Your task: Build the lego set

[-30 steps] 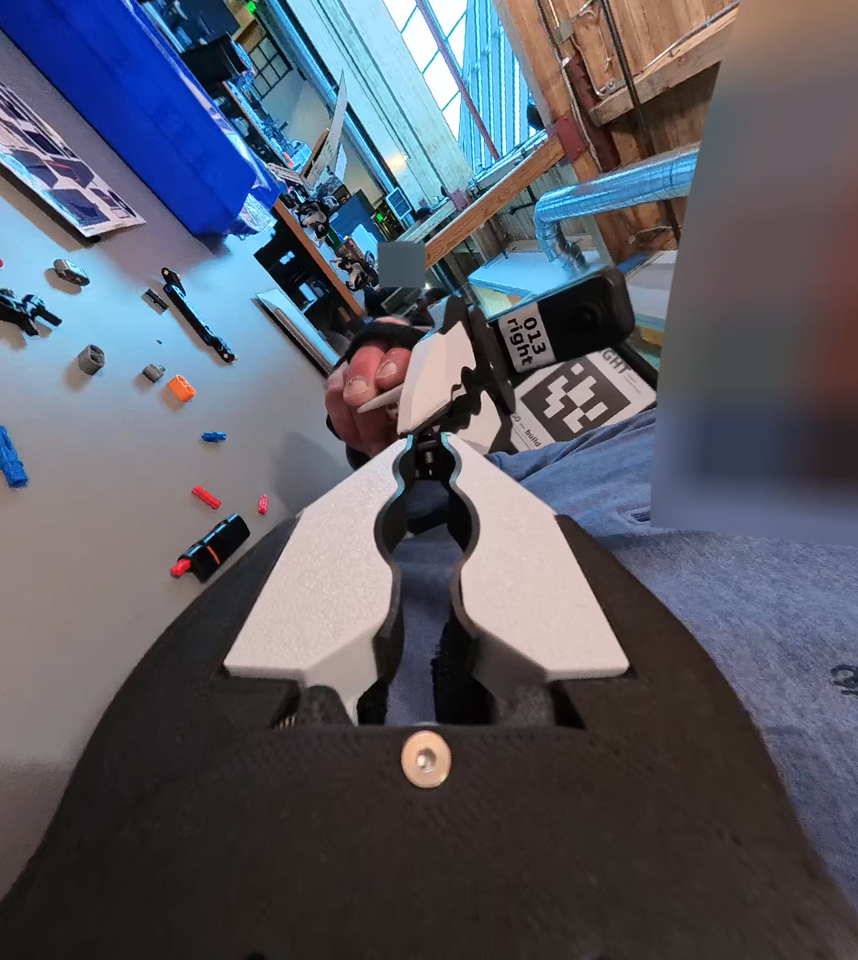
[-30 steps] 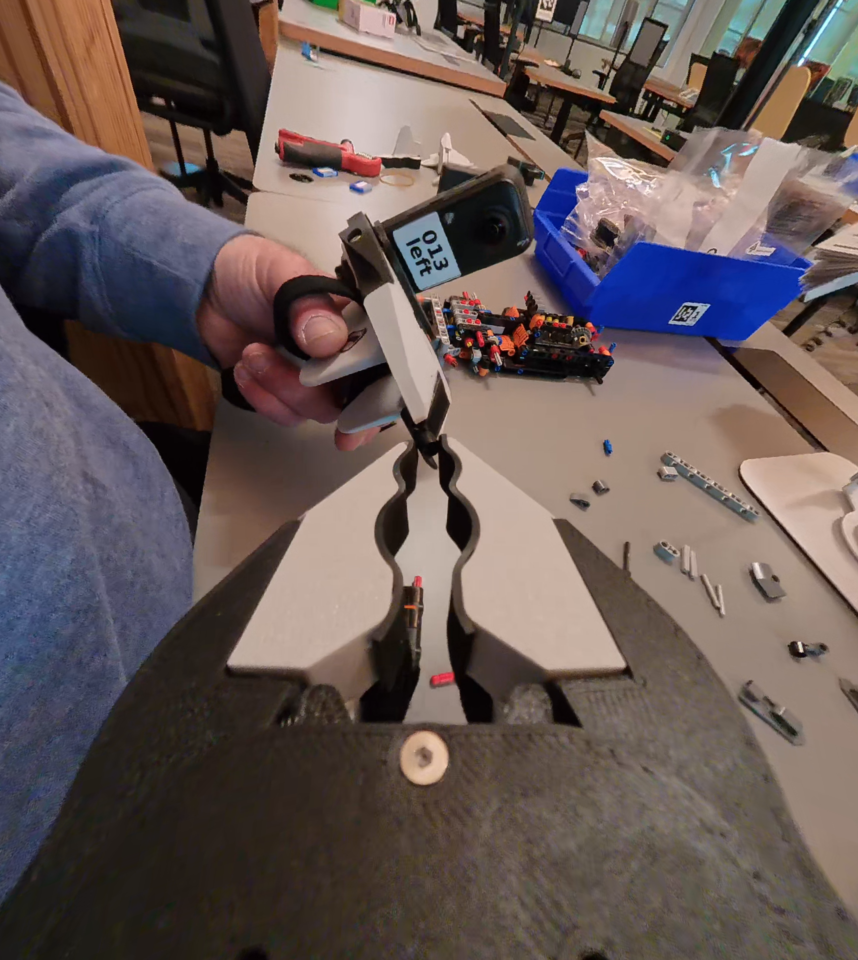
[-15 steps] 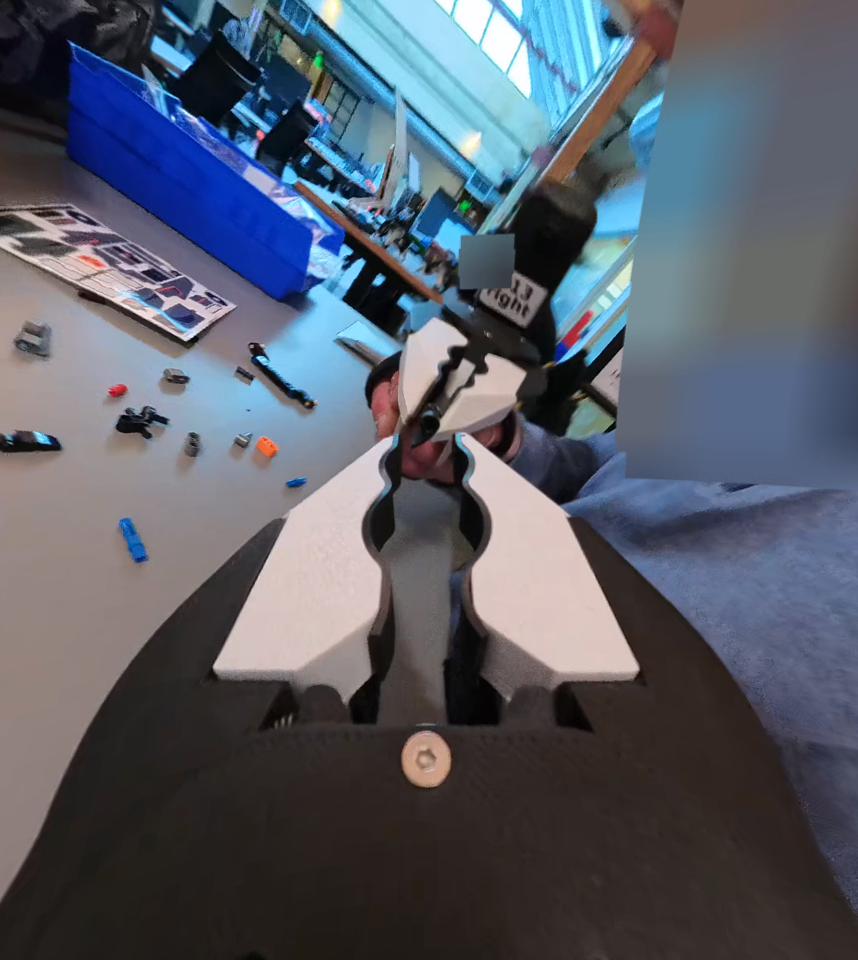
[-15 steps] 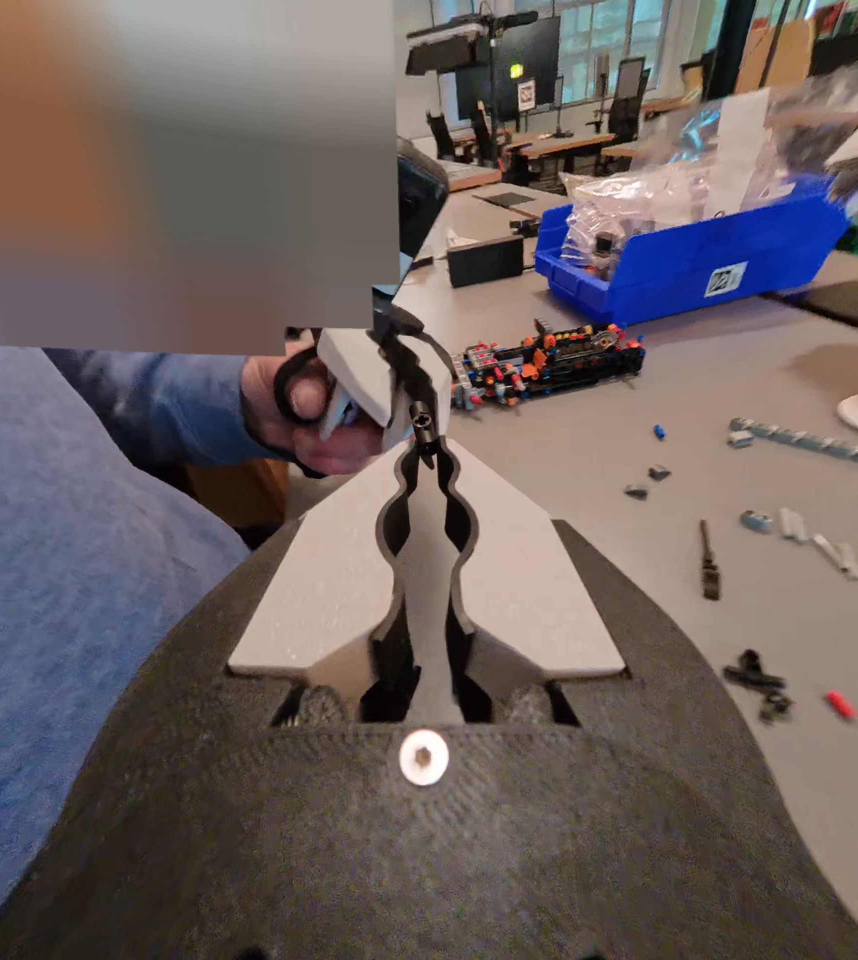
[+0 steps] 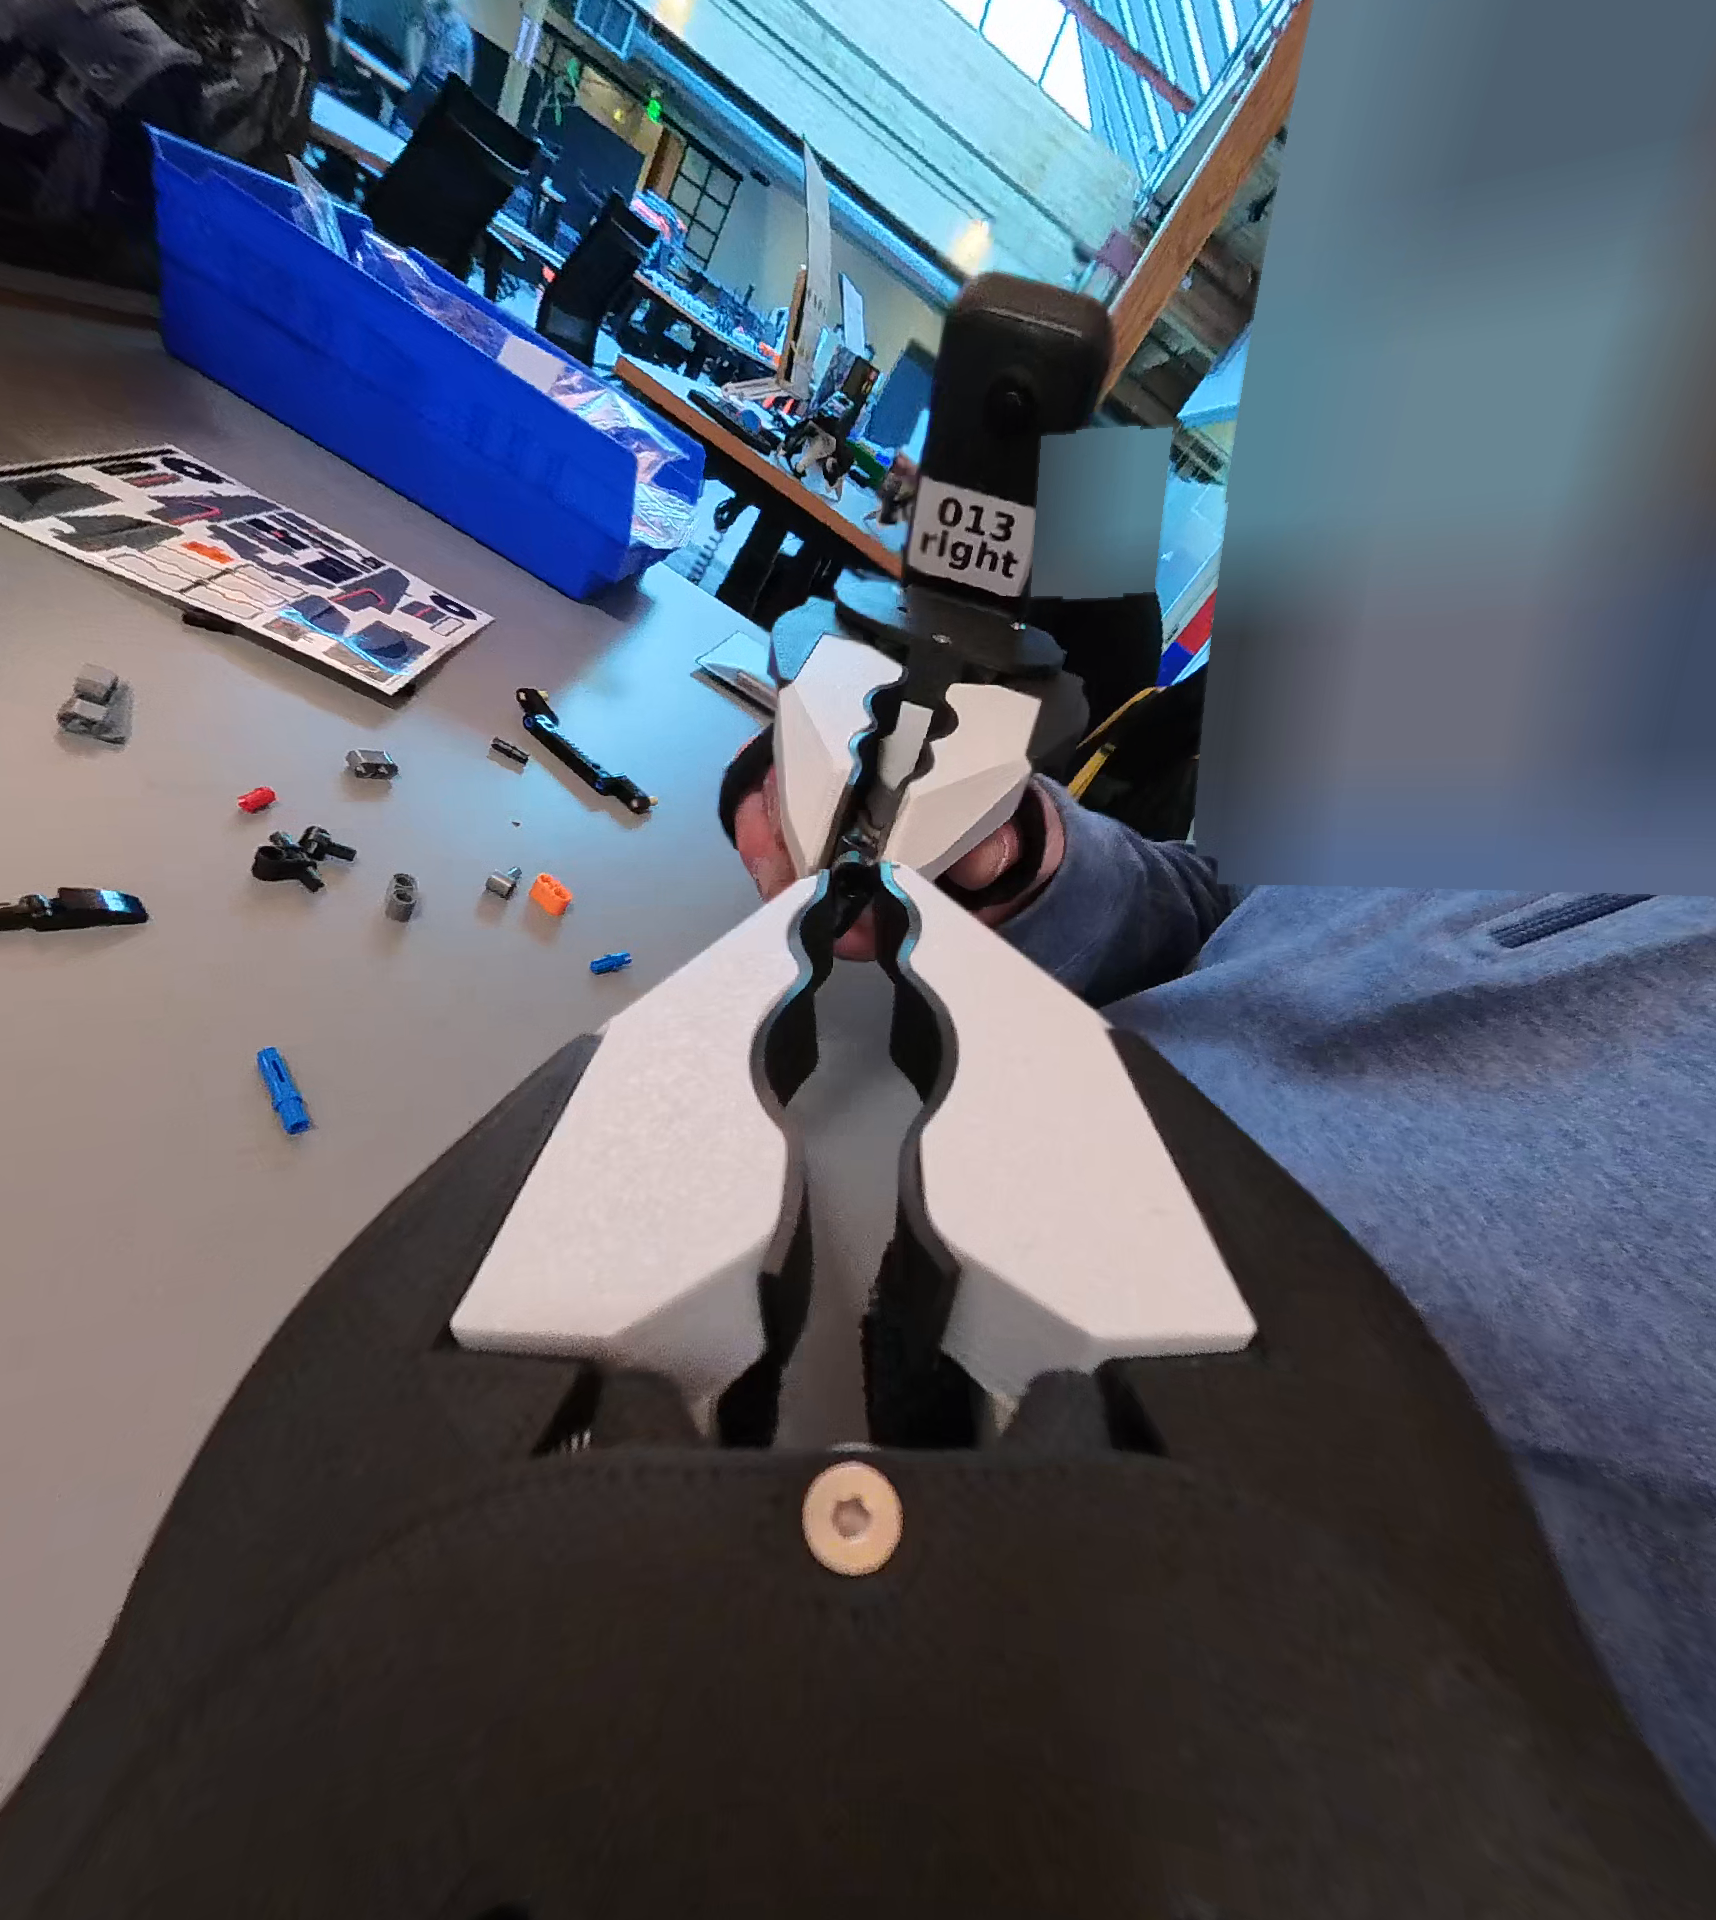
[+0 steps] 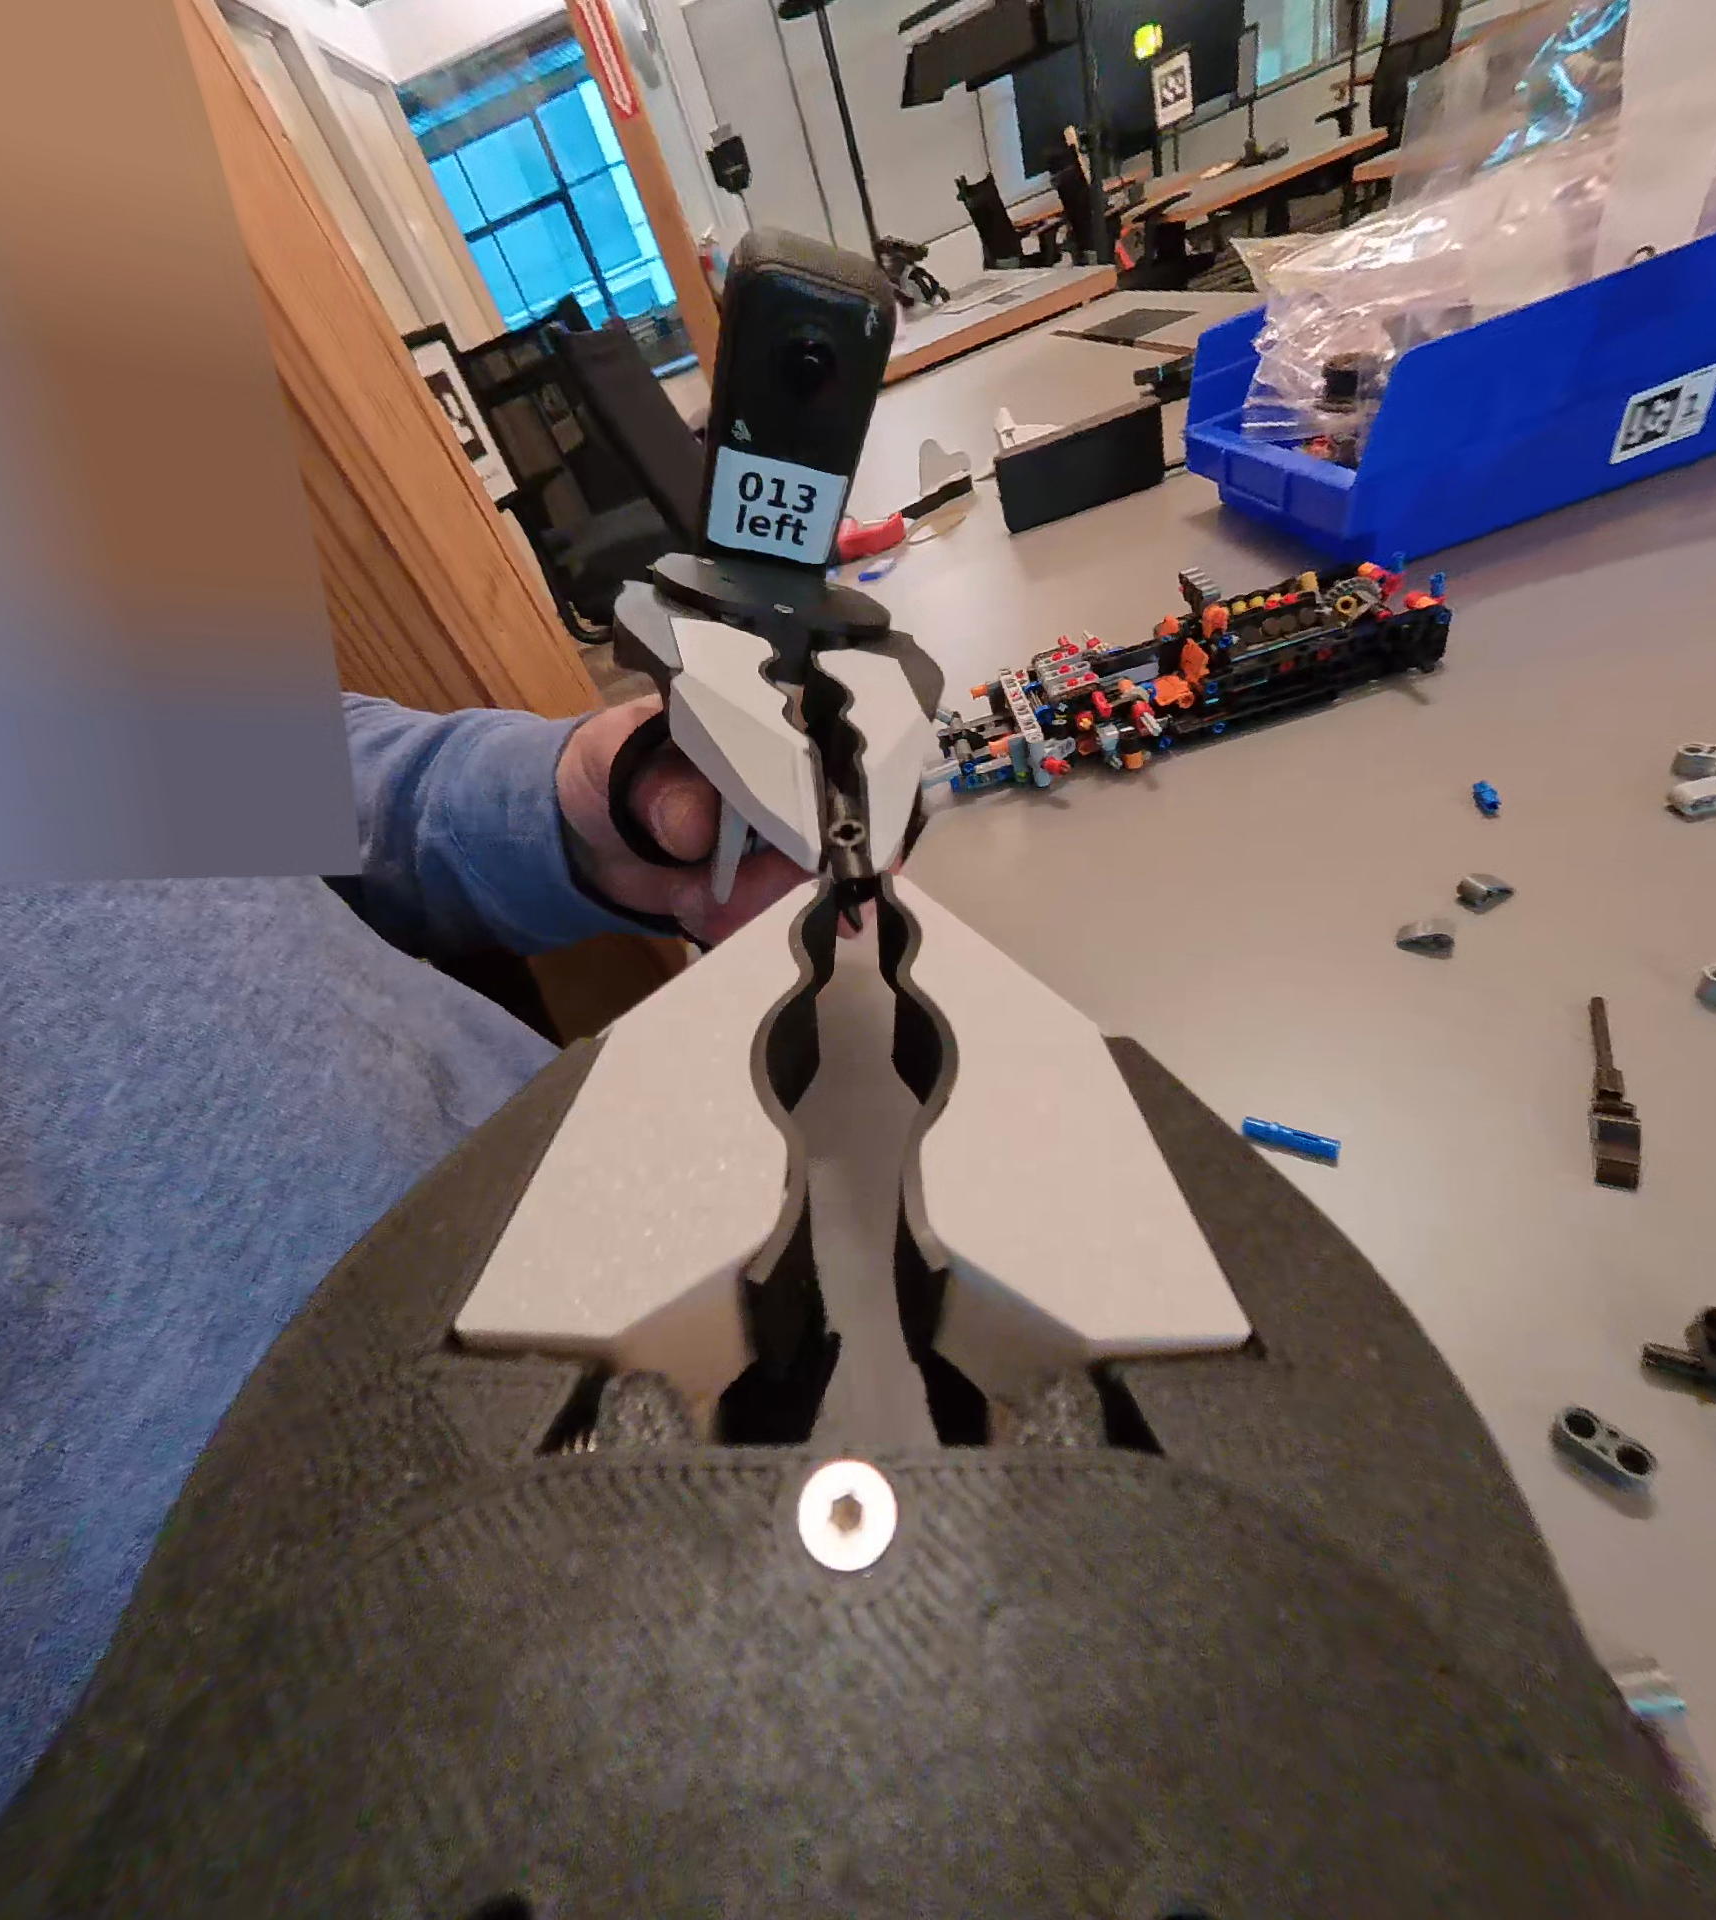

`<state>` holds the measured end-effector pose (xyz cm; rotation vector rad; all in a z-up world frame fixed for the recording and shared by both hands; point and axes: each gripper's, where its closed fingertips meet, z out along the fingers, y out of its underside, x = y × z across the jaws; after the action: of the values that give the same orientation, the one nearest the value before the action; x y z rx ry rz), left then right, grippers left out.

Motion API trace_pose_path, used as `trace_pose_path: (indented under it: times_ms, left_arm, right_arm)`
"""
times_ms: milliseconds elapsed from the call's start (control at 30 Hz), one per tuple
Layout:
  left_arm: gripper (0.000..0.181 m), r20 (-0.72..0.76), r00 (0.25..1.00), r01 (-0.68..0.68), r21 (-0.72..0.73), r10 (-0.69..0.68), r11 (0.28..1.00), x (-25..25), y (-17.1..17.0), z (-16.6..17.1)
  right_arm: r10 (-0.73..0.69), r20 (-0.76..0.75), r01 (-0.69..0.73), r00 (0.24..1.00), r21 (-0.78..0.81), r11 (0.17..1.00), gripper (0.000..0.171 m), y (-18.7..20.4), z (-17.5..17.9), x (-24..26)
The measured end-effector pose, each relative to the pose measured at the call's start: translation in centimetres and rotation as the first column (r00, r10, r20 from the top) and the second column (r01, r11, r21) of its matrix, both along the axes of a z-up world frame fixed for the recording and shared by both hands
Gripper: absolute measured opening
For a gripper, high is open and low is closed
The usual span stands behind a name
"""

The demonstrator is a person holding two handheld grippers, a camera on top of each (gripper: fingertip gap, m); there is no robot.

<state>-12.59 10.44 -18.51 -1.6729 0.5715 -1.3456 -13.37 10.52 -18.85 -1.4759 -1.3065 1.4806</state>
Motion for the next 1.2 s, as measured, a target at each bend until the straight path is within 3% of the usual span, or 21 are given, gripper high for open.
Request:
trace_pose_path:
  times_ms: [100,267,533,633,800,967,1200]
  left_arm:
    - [0.004,0.051,0.999,-0.015,-0.05,0.017,0.999,-1.0,0.3,0.1]
    - [0.004,0.015,0.999,-0.04,-0.159,0.043,0.986,-2.2,0.4,-1.9]
    - [0.004,0.021,0.998,-0.053,-0.328,0.063,0.943,-2.9,0.6,-4.7]
    - [0.004,0.026,0.998,-0.05,-0.349,0.063,0.936,-3.0,0.6,-4.9]
    - [0.004,0.088,0.994,-0.032,-0.371,0.07,0.928,-3.3,0.7,-4.8]
    - [0.004,0.172,0.983,0.005,-0.401,0.07,0.916,-3.6,0.8,-4.4]
    - [0.004,0.214,0.974,0.024,-0.419,0.073,0.908,-3.2,1.2,-3.8]
  right_arm:
    - [-0.041,0.043,0.04,0.998,0.042,0.998,0.018,0.8,-0.5,0.6]
    - [-0.092,0.385,-0.005,0.918,0.244,0.97,0.033,1.2,-7.0,2.6]
    - [-0.136,0.564,-0.056,0.814,0.31,0.949,0.03,1.1,-12.7,2.1]
    - [-0.132,0.569,-0.067,0.811,0.316,0.946,0.013,1.2,-12.8,1.6]
    - [-0.107,0.535,-0.06,0.838,0.286,0.956,0.012,1.2,-12.4,1.2]
    - [-0.14,0.386,-0.016,0.912,0.376,0.927,0.012,1.5,-8.3,0.7]
    - [-0.269,0.284,-0.034,0.92,0.744,0.668,0.012,2.2,-4.5,0.7]
